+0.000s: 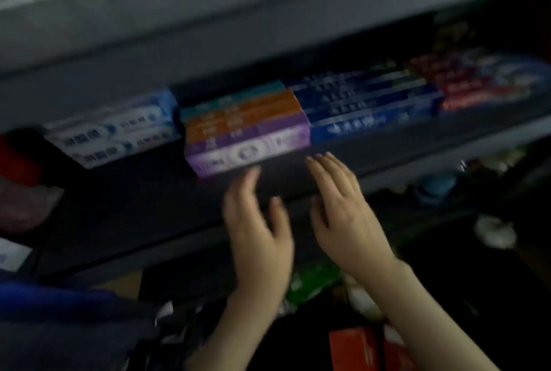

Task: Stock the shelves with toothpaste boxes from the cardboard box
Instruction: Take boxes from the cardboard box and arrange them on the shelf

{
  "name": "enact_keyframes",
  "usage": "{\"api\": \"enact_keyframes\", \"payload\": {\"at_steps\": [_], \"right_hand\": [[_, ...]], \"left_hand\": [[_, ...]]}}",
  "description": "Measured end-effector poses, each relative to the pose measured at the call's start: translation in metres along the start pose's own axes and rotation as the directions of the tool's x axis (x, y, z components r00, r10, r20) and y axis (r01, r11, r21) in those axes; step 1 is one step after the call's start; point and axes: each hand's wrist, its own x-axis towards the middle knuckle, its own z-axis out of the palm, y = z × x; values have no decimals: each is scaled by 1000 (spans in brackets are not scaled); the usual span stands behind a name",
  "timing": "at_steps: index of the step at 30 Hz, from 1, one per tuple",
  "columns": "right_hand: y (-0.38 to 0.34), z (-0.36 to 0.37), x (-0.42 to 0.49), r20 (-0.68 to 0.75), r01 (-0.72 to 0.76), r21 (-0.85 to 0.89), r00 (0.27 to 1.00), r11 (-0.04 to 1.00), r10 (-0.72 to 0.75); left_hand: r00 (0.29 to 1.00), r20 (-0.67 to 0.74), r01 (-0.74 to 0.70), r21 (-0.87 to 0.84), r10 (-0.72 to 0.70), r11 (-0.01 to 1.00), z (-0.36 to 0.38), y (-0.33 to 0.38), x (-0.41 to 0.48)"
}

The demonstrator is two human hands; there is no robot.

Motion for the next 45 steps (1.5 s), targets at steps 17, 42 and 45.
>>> {"api": "enact_keyframes", "payload": {"at_steps": [17, 42, 45], "right_hand": [[126, -46, -578, -74, -957, -23, 290, 289, 954], [118, -27, -793, 186, -989, -100, -130, -113, 974], [116, -24, -792, 186, -984, -138, -139, -114, 973]], "left_hand": [[136, 976, -207, -138, 168, 969, 144, 126, -482], [-459, 798, -95, 394, -391, 914, 149, 92, -681], [-431, 760, 1, 540, -487, 842, 153, 91, -684]]}}
